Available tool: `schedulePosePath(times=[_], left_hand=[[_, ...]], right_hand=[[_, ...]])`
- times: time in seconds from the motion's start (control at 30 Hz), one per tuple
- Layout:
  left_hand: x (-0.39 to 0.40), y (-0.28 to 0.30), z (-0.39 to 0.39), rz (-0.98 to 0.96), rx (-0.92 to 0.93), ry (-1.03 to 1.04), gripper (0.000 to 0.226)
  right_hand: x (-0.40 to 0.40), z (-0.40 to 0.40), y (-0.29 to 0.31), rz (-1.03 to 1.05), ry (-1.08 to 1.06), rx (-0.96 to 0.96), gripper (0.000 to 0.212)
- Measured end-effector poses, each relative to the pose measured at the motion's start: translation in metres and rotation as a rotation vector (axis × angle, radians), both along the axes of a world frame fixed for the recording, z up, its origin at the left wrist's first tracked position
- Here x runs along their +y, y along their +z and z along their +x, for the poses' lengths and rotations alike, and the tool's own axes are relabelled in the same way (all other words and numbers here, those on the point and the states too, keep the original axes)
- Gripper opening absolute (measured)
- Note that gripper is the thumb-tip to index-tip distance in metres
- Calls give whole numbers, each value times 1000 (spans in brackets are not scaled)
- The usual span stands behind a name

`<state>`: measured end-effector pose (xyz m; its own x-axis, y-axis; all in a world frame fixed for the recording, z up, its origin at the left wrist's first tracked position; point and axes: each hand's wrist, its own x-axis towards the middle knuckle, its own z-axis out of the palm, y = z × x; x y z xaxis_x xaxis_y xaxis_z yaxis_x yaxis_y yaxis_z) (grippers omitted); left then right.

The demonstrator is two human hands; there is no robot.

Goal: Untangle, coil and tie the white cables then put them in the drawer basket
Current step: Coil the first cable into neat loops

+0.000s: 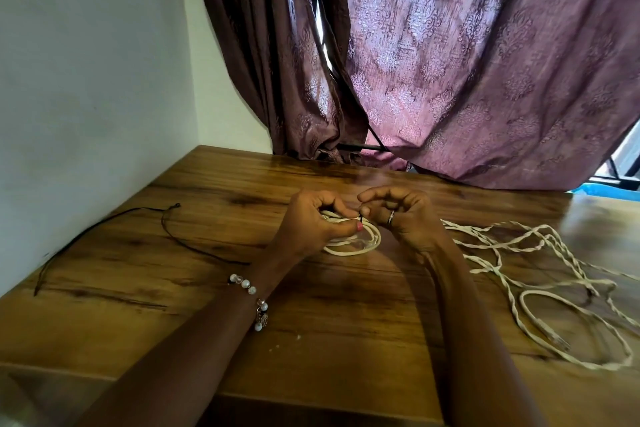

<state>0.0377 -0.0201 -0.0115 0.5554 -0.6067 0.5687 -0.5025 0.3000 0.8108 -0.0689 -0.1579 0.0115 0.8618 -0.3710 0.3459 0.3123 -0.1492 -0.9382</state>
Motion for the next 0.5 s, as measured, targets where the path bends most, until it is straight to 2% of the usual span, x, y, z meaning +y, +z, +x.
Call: schedulePosePath(times=[0.33,0.5], left_hand=[[-2,-3,1,6,-61,18,21],[-2,-2,1,-1,-49,5,20]], right_hand=[[-4,1,-3,12,-30,81,28],[-4,1,-3,102,2,81,25]])
